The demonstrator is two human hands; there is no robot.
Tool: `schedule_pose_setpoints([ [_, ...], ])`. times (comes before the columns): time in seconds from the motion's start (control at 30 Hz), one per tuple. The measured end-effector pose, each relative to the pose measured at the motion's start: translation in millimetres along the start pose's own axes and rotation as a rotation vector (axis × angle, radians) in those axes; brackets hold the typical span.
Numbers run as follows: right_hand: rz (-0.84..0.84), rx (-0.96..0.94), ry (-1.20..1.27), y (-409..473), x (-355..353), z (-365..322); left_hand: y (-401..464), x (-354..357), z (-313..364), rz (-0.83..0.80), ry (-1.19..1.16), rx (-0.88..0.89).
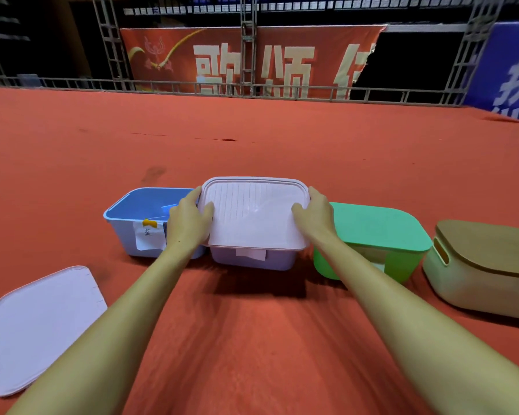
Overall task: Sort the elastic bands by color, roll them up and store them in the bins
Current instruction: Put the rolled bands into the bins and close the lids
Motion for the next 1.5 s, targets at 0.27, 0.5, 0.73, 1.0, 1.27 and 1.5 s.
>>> schedule_pose_setpoints([
  [0.27, -0.048, 0.059, 0.003, 3, 1, 8, 4, 17, -8, -0.004, -0.107, -0.055],
  [0.5, -0.062, 0.100, -0.073, -1, -10, 18, -7, 26, -6, -0.005, -0.122, -0.040],
  [0.73, -0.060, 0.019, -0.186, -5, -16, 18, 6, 35, -6, -0.056, -0.113, -0.054],
  [1.0, -0.073, -0.131, -0.368, 10, -11, 14, 29, 46, -1, -0.119, 0.154, -0.078],
  [1.27, -0.182, -0.177, -0.727, 19, 7, 24, 30, 66, -5, -0.208, 0.220, -0.089],
  [1.5, -0.244, -0.221, -0.753, 24, 13, 20, 35, 64, -11, -0.138, 0.228, -0.030],
])
Point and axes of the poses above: each hand's wrist, its own y-axis towards the middle knuckle, its own x-axis out of the palm, z = x × y, the point moved 6 cm from there along y, towards the middle knuckle, and after that the axes turned 11 degrees about -y, right-handed, at the moved point
